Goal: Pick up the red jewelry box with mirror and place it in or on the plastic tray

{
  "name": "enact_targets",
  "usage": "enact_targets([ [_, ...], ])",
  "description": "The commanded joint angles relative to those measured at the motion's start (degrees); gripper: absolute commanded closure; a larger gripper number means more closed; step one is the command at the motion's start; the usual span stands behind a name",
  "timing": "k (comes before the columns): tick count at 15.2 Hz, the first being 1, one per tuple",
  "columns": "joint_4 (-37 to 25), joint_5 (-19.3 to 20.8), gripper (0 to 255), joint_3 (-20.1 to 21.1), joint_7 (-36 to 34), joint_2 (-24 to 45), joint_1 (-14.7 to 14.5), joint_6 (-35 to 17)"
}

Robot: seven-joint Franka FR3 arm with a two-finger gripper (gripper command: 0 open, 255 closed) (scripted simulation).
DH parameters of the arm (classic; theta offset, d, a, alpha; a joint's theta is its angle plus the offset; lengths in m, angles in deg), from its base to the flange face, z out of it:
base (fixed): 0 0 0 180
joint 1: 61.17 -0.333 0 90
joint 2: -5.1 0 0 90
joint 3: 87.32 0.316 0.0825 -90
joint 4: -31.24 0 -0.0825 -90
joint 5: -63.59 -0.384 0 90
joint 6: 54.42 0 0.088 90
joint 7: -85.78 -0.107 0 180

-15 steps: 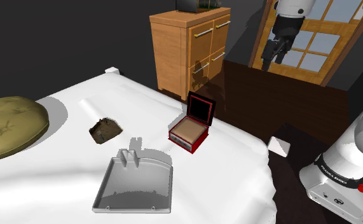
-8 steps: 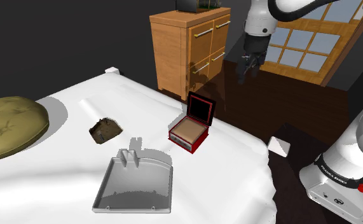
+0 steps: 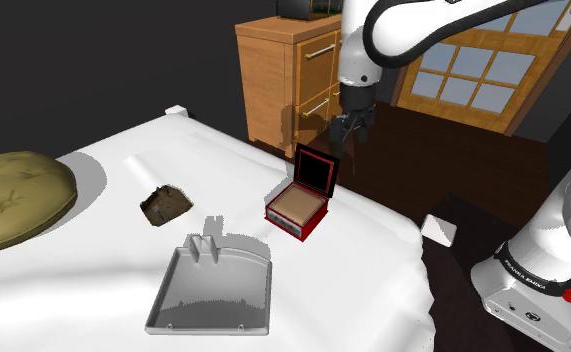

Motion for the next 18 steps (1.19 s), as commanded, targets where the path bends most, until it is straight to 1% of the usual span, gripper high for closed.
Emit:
enact_targets([
  [1,-2.26,-0.2,0,1.27,-1.27,3.95,-0.79,-1.01],
  [2,-3.41,-0.2,0,1.85,-1.89,5.95,-1.18,-1.52],
  [3,-3.69,-0.2,0,1.98,-2.04,6.44,-1.28,-1.64],
  [10,0.43,-0.21,0,2.44,-2.19,8.32,-1.58,-7.64],
  [18,0.43,-0.21,0,2.43,-2.19,8.31,-1.58,-7.63],
])
